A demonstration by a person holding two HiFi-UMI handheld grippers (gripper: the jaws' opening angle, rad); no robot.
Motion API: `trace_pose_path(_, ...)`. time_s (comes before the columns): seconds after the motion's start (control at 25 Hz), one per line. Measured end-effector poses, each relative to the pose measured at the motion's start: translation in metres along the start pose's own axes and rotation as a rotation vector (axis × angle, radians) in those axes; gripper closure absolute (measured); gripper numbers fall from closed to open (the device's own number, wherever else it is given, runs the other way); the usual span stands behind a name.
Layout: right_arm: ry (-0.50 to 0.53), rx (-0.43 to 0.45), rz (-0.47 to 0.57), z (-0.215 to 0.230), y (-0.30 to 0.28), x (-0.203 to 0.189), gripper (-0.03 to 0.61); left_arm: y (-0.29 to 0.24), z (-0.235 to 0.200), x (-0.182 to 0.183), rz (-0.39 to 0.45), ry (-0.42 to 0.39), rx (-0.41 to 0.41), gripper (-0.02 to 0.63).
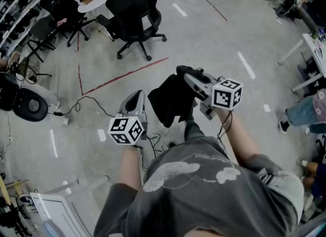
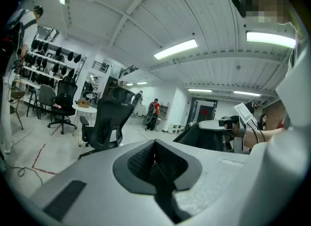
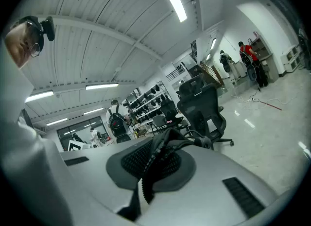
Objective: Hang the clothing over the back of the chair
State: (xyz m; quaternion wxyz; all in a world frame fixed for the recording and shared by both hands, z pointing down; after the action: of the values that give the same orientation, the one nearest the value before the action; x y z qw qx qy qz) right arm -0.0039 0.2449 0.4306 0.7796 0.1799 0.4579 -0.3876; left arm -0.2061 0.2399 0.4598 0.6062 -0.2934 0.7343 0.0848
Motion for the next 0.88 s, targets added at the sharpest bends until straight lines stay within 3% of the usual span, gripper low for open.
trace_pose_path(0.64,0.079,0.01,-0.058,-0.005,-0.015,0.001,0.583,0.003,-0.019,-0.017,-0.03,0.027,0.039,0.612)
trace_pose_path(0.88,0.115,0.072,-0.124,0.02,-0.054,-0.002,0.583,-0.014,-0.041,-0.023,-0.047,0.058,0.093,0.612)
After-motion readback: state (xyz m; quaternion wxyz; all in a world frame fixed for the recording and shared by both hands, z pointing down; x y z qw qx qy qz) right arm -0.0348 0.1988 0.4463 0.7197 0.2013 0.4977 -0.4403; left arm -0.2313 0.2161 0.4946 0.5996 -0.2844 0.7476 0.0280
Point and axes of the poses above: the fingertips, and each gripper's own axes: y backward along the fingers, z to its right, x out of its top, the point moved 2 cm from there along y, backward along the fingers, and after that the axes turned 10 degrees about x, right-handed, at the moved point
